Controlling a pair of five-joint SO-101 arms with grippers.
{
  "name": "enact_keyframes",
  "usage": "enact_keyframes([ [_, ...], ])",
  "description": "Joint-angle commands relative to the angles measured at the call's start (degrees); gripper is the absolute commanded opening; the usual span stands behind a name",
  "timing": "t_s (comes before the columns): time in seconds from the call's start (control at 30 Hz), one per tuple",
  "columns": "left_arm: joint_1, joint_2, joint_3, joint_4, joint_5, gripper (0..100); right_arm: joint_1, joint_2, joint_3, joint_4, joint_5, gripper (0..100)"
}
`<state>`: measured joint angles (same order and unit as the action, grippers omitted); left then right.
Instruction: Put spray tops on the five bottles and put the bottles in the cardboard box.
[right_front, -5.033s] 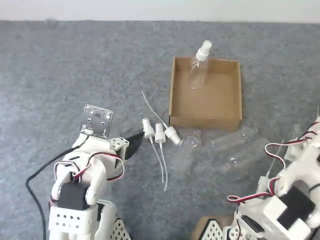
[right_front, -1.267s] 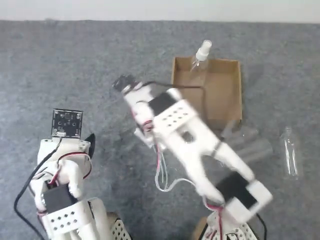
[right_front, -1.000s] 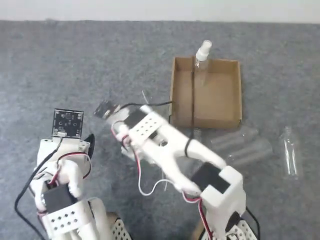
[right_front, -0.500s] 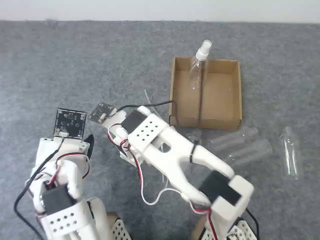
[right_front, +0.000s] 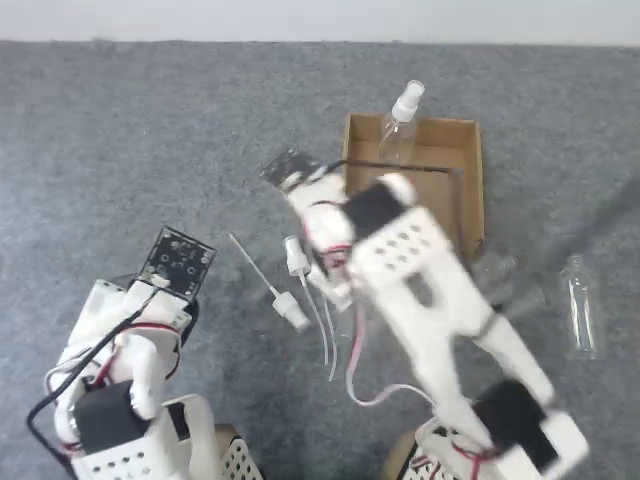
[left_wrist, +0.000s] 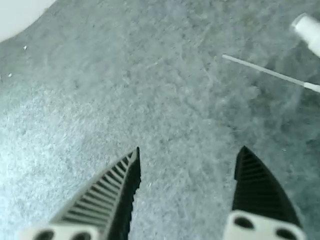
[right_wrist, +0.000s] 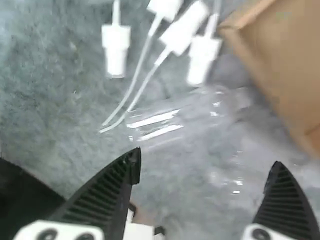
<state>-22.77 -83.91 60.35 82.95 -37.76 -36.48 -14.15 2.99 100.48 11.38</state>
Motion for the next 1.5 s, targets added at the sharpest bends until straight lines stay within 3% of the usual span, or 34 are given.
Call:
enact_keyframes([
  [0.0, 2.7, 1.4, -2.9, 0.0, 0.7, 28, 4.3, -10.3, 1.9, 2.6, 5.8, 34.3],
  [0.13, 5.9, 10.4, -2.9, -3.3, 0.4, 28, 14.1, -18.0, 10.9, 2.6, 11.8, 34.3],
  [0.27, 10.4, 22.9, -5.5, -5.5, -2.0, 28, 29.5, -24.2, 17.5, 2.6, 21.9, 34.3],
  [0.5, 27.9, 39.9, -13.7, -6.5, -3.0, 28, 59.6, -26.0, 21.7, -0.1, 44.0, 34.3],
  [0.67, 39.5, 51.8, -14.5, -9.9, -11.8, 27, 71.5, -21.7, 27.7, -11.1, 49.7, 34.3],
  [0.93, 41.6, 61.9, -15.1, -17.7, -14.5, 24, 80.2, -8.4, 28.3, -24.7, 50.0, 34.3],
  [1.17, 41.2, 65.9, -15.1, -18.0, -19.3, 24, 79.9, -2.0, 28.2, -31.1, 48.4, 34.4],
  [1.47, 39.4, 70.1, -14.4, -27.6, -22.7, 24, 78.6, -1.0, 28.3, -35.3, 46.0, 34.4],
])
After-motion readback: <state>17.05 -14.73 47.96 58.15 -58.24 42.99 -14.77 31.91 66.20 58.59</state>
